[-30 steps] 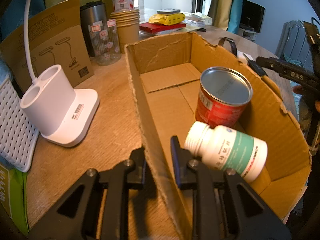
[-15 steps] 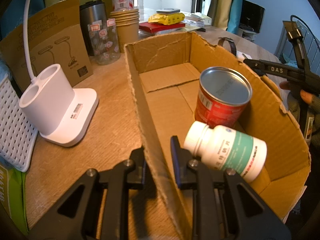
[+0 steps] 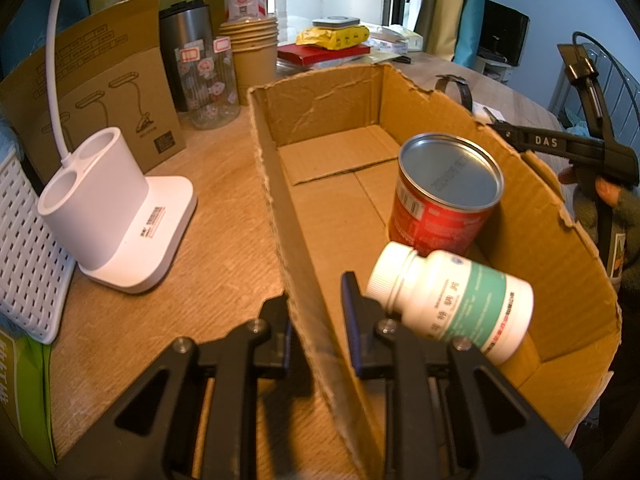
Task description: Organize rigid objects
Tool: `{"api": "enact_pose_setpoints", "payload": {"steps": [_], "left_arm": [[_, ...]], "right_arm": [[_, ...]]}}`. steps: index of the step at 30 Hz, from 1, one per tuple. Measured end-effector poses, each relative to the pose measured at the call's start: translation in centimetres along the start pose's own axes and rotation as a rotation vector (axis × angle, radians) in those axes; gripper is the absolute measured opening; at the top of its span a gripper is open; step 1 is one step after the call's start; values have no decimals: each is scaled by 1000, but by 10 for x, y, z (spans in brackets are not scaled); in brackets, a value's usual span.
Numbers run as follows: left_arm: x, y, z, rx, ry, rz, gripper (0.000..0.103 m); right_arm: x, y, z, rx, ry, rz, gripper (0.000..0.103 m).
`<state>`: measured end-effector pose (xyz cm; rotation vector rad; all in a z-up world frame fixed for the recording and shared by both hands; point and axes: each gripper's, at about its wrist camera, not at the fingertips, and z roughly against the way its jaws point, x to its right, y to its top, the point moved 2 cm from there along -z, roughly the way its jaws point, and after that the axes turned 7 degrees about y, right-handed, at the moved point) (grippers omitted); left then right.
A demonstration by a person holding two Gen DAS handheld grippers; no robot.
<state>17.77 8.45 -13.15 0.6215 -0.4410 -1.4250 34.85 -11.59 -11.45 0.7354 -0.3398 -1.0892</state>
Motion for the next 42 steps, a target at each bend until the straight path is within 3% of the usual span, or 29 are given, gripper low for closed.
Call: {"api": "enact_pose_setpoints", "payload": {"steps": [8,23,42], "left_arm": [[0,0,0,0,0,0,22],[-1,0,0,0,-1,0,22],[0,0,0,-1,-2,0,22]], "right_arm": [[-2,-2,8,35,14,5,39],[-9,2,34,115,53,8,38],[-29,25,95,264,108,34,37]]}}
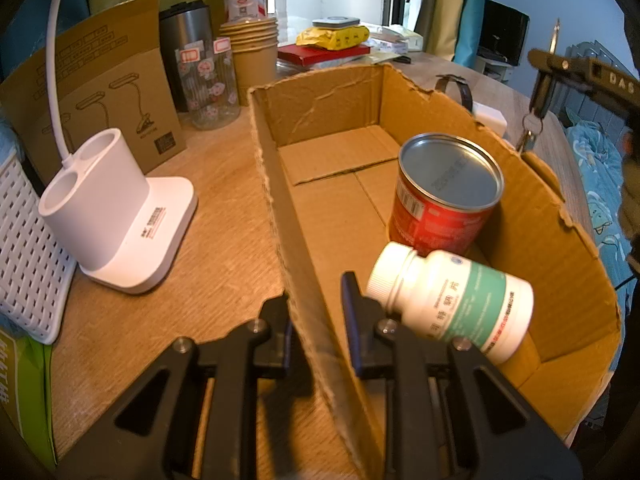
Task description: Organize rigid objects
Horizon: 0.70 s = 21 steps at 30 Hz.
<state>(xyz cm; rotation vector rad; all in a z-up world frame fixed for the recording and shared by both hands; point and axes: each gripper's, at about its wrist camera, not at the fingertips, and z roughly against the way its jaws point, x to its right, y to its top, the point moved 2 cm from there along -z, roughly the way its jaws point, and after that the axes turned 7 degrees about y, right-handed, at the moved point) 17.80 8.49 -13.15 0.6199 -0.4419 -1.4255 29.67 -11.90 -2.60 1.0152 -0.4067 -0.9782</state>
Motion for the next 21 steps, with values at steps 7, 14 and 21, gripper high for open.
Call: {"api": "enact_pose_setpoints", "payload": {"steps": [7,14,21], "left_arm": [[0,0,0,0,0,0,22],[0,1,0,0,3,0,22],[0,2,0,2,4,-3,22]], "right_arm": [[-20,22,16,61,32,42,37],[-49,44,29,110,83,109,37],[-77,64,34,141,138,167,37]]}}
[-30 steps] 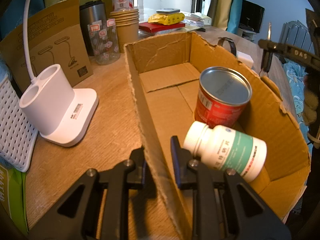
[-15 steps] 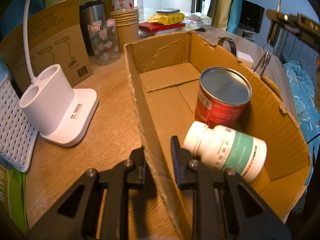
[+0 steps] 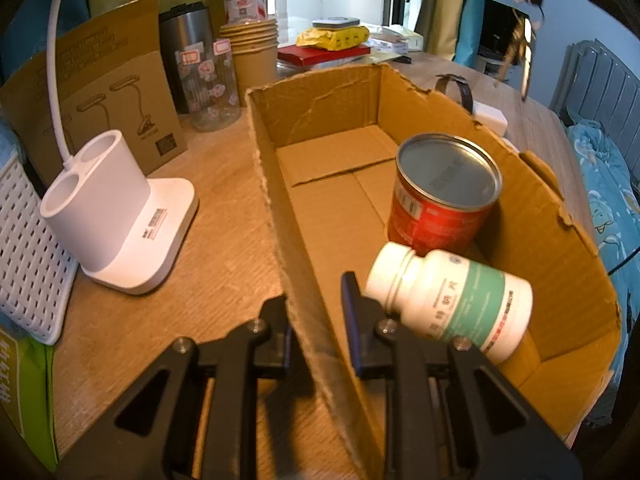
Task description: Organize rigid objects
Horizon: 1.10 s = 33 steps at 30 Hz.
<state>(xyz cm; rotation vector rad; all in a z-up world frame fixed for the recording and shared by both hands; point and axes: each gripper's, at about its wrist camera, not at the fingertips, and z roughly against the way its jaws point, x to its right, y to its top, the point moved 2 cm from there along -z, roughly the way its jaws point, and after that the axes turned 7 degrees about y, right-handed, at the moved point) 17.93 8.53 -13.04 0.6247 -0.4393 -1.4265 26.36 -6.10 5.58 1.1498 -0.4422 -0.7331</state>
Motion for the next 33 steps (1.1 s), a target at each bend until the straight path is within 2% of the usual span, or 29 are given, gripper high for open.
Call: {"api": "enact_pose_setpoints", "payload": {"steps": [8,16,33], "left_arm": [[-1,1,0,0,0,0,22],[-1,0,0,0,0,0,22],[-1,1,0,0,0,-1,22]], "right_arm": [[-30,12,-17,1,70,54,37],[-47,-10,-55,-74,129,68,37],[-43,-75,-114,-333,170,53,37]]}}
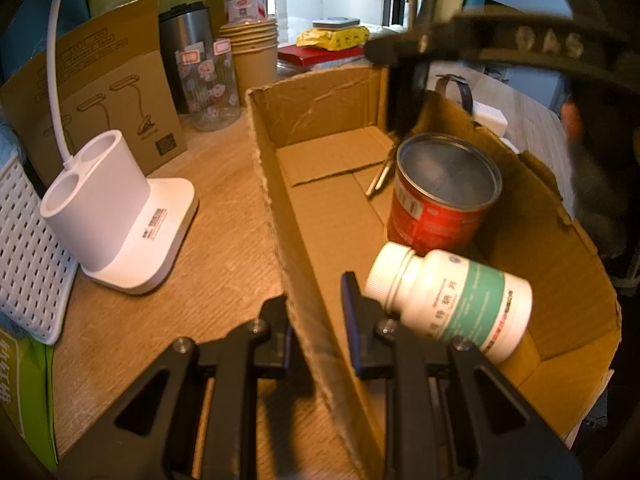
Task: Organize rigid objects
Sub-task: 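Lower the key fob into the box and open the right gripper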
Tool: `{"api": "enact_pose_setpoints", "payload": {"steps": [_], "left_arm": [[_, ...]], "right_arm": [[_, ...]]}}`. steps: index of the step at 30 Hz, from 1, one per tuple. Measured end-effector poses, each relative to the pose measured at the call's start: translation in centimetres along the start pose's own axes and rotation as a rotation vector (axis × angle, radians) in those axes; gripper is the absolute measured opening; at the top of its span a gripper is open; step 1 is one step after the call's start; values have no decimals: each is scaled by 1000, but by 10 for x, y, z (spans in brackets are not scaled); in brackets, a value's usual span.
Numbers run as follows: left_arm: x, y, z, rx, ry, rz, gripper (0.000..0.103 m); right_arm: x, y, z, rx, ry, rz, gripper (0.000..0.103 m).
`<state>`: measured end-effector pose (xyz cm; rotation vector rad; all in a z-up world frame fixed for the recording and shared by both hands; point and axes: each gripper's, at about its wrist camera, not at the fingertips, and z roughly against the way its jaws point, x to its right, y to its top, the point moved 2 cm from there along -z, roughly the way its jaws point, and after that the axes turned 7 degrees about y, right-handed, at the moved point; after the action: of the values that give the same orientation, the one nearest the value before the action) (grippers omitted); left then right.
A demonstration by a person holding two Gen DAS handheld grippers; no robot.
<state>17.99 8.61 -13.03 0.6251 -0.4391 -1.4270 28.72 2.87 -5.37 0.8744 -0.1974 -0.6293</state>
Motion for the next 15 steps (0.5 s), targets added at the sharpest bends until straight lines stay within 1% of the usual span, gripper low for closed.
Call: {"api": "enact_pose_setpoints", "payload": {"steps": [5,11,15], "left_arm": [[0,0,0,-1,-1,1,22],[-1,0,0,-1,-3,2,22],[-1,1,-1,-2,-2,2,22]], "right_arm": [[1,-8,-19,-59,14,-3,37],[-6,-4,-24,-76,36,31,37],[-7,-4,-25,-77,34,35,37]]}}
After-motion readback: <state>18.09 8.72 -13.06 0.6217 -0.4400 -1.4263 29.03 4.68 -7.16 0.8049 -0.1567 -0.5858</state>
